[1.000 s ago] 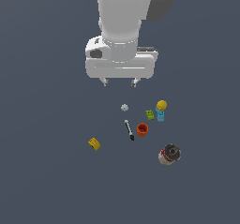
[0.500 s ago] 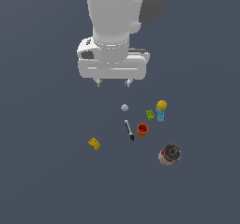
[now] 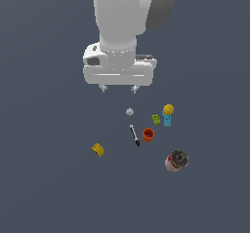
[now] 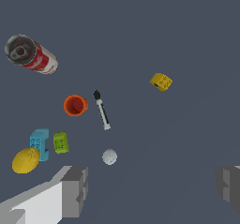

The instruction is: Pick up a designated object from a clutter of objects.

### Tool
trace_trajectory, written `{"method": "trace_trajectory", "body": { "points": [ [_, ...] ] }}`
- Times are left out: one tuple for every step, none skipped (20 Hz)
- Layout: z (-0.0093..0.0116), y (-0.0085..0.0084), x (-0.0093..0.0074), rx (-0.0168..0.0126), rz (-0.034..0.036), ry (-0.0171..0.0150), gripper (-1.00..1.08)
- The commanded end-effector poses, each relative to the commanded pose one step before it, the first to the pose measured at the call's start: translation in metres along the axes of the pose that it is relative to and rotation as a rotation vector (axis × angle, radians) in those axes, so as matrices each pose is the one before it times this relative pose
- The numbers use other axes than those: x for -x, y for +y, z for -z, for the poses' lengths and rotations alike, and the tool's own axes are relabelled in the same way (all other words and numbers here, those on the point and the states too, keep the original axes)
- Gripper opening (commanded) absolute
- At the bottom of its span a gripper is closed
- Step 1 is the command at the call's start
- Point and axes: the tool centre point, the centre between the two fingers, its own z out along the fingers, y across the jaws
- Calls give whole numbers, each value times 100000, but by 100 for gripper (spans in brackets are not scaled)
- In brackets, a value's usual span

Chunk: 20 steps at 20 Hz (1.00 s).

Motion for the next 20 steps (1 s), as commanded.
{"method": "trace_trajectory", "body": {
  "points": [
    [-932,-703,-130,318,526,63,100],
    [-466,-357,-65,148,240,78,100],
    [-512,-392,-63,159,269,86,100],
    [-559,-430,-58,169,301,96,100],
    [-606,-468,-52,171,328,106,100],
    [-652,-513,-43,174,364,118,100],
    [-698,-556,-30,173,398,130,100],
    [-744,-596,-14,168,431,141,100],
    [-789,-639,5,160,467,153,100],
    [-833,-682,29,147,502,164,100],
    [-876,-727,56,132,543,177,100],
    [-917,-766,87,109,575,186,100],
    [-926,-788,120,83,601,193,100],
    [-919,-786,149,51,601,191,100],
    [-909,-790,179,20,615,192,100],
    [-901,-788,208,-11,616,188,100],
    [-892,-789,238,-43,623,186,100],
    [-882,-787,266,-74,625,182,100],
    [-872,-786,295,-106,629,178,100],
    [-861,-784,324,-138,632,172,100]
  ]
}}
